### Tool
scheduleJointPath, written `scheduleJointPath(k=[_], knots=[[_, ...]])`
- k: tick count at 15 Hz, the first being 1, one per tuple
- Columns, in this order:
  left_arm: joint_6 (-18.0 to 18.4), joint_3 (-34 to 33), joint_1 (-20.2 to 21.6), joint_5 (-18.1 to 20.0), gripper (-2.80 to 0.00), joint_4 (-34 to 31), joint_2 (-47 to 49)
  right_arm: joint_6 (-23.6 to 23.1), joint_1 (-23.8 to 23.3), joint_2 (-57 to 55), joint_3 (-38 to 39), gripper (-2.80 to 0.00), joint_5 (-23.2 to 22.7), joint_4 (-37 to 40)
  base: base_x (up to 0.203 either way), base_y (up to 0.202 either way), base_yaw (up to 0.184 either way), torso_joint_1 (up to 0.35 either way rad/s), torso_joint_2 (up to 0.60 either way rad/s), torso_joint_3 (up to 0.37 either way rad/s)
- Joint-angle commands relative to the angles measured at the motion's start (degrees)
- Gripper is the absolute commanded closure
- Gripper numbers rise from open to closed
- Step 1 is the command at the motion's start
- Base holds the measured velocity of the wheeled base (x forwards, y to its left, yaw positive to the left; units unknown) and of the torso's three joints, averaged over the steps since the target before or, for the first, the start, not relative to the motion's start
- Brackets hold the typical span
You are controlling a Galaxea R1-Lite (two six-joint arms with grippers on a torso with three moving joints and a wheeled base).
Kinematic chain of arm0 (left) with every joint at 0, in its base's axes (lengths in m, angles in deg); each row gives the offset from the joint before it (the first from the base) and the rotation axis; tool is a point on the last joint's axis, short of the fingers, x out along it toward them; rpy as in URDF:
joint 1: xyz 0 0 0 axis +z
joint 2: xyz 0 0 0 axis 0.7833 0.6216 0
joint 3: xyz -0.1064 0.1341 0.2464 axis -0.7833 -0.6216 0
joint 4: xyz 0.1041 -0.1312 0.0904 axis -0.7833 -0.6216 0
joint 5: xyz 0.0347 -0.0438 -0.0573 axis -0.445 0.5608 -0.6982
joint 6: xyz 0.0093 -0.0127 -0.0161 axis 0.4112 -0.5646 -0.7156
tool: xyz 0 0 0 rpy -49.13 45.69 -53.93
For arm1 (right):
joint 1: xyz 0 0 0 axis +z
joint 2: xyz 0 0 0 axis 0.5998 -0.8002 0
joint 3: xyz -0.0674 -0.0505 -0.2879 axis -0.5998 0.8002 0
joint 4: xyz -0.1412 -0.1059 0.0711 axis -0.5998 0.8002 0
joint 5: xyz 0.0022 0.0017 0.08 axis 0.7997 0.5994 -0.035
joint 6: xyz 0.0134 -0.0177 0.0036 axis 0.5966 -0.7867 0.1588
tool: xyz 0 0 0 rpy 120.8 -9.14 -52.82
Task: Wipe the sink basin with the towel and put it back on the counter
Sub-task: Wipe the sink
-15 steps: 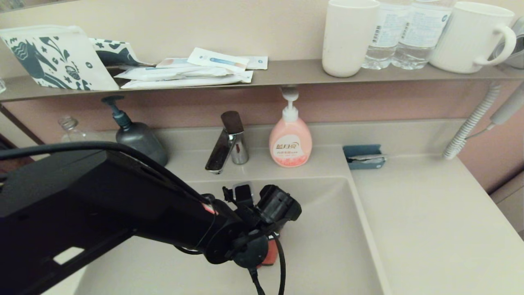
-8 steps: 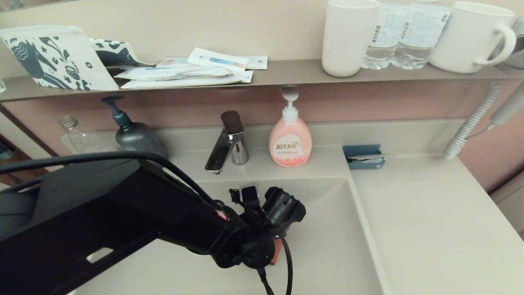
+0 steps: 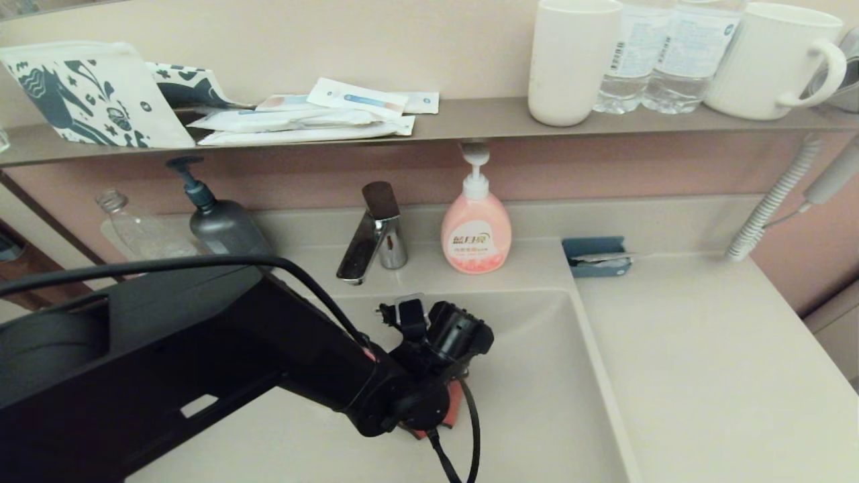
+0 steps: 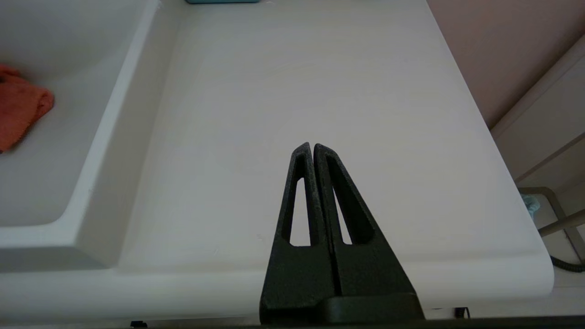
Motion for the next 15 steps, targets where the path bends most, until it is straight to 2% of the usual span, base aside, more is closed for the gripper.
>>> scheduleJointPath(k=[1, 4, 7, 15], knots=[[-0.07, -1.19, 1.19, -0.26, 0.0, 0.3, 0.09, -0.03, 0.02, -0.05, 0.0, 0.0, -0.01, 0.0, 0.0, 0.0, 0.0, 0.0, 0.0, 0.0], [3.25, -2.84, 3.47, -0.15, 0.0, 4.26, -0.31, -0.03, 0.02, -0.05, 0.0, 0.0, -0.01, 0.0, 0.0, 0.0, 0.0, 0.0, 0.0, 0.0], [6.21, -6.69, 3.92, -0.09, 0.0, 9.31, -1.32, -0.03, 0.02, -0.05, -0.06, 0.0, -0.01, 0.0, 0.0, 0.0, 0.0, 0.0, 0.0, 0.0], [7.83, -11.99, 7.57, 0.09, 0.0, 12.56, -3.84, -0.03, 0.02, -0.05, 0.0, 0.0, -0.01, 0.0, 0.0, 0.0, 0.0, 0.0, 0.0, 0.0]])
